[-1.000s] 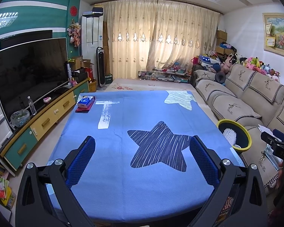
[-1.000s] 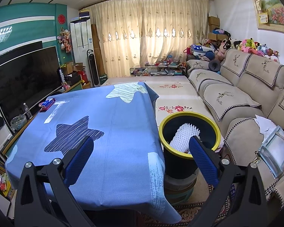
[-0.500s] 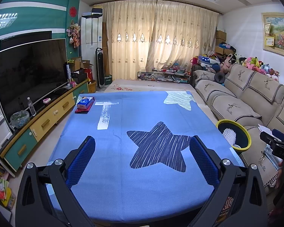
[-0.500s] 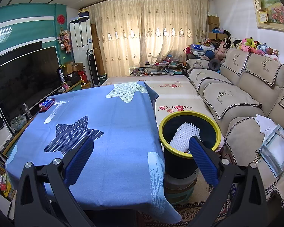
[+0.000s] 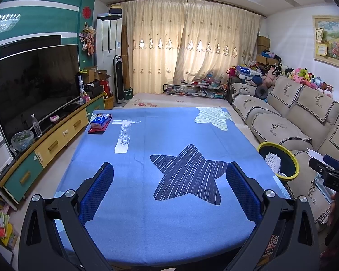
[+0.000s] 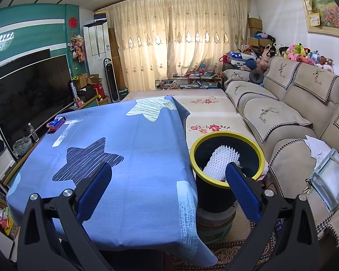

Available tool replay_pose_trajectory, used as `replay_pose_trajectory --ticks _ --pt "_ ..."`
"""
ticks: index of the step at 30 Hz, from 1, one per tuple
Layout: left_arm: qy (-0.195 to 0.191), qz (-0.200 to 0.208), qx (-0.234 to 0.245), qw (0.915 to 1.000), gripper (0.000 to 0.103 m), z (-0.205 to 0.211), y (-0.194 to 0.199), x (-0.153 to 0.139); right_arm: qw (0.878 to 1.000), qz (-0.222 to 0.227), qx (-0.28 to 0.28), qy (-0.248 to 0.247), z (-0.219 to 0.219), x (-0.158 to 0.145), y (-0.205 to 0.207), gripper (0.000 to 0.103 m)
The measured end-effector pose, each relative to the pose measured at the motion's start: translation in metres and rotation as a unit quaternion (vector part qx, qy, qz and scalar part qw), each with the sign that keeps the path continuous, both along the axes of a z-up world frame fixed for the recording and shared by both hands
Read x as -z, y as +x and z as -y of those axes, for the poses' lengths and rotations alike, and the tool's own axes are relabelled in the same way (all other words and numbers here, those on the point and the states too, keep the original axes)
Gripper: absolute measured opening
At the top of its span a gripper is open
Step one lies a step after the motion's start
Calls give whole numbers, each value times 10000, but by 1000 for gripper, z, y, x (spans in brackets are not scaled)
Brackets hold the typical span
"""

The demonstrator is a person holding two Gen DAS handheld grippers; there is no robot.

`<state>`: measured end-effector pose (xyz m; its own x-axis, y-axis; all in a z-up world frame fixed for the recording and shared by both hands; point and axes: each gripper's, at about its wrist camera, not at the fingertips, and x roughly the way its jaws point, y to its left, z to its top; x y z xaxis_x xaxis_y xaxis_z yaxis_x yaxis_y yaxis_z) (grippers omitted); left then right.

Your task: Collect trash

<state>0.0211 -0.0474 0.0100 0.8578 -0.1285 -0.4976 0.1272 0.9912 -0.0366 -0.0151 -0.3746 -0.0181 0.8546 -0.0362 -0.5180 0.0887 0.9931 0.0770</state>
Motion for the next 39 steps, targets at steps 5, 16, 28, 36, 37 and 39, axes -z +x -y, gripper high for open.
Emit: replay_pose_trajectory --ticks 5,16,28,36,37,39 --pt "-32 -3 10 10000 98 -1 1 1 10000 0 -5 7 0 0 0 96" --pt "-23 -15 31 10000 98 0 2 3 10000 -20 -13 17 -1 2 1 96" --pt "-69 -156 82 9998 98 2 11 9 10000 -60 -24 25 -3 6 2 96" --pt "-140 -243 75 9996 98 1 21 12 10000 -88 -12 45 -3 9 6 96" --pt "-151 -214 69 9996 98 0 22 12 9999 -88 -4 51 -3 10 6 96" --pt "-100 -174 1 9998 98 -1 29 12 10000 -82 -5 42 -2 10 7 96"
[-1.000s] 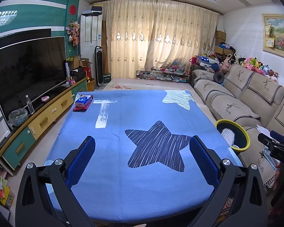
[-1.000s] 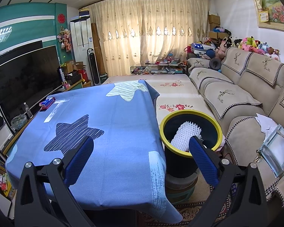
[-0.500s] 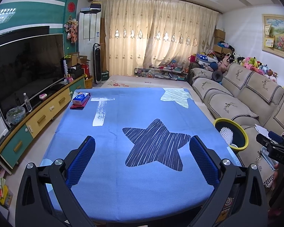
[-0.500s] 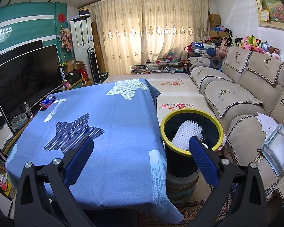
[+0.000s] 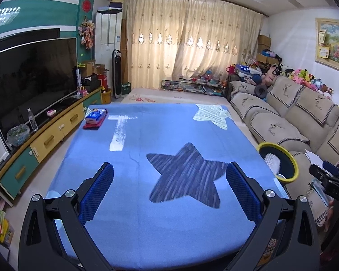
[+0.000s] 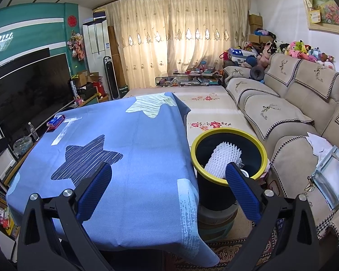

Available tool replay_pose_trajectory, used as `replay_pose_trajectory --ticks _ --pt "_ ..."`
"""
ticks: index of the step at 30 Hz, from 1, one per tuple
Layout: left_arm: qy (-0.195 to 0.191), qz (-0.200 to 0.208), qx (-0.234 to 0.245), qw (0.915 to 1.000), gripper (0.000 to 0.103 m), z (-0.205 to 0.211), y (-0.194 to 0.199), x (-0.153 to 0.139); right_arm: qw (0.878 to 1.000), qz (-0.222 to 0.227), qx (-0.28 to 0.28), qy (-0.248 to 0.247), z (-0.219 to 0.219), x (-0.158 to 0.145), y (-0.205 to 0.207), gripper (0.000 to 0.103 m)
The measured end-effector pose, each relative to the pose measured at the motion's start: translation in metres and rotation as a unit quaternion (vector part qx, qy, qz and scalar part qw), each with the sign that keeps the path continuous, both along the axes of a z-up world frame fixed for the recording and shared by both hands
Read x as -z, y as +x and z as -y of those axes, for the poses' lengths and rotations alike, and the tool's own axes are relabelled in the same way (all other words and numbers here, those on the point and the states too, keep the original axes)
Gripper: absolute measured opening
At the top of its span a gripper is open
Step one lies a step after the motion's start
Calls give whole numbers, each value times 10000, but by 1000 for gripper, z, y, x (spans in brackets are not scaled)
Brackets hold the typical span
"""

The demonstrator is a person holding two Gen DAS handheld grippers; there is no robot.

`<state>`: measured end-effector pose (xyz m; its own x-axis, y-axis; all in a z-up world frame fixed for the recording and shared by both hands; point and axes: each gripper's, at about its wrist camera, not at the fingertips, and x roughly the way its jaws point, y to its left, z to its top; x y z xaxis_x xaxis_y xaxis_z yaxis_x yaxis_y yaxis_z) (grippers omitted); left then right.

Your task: Collect trash

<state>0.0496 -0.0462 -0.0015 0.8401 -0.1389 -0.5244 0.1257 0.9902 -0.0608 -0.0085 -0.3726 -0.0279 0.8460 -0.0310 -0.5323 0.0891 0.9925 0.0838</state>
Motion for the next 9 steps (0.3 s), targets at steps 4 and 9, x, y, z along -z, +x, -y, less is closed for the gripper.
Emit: replay_pose_trajectory --ticks 4,9 --pt "127 -168 -91 9997 98 -5 34 7 9999 -37 -73 -70 -2 1 11 96" --pt "42 -738 -278 9969 98 -27 106 36 9985 -361 -401 -39 -14 7 61 96"
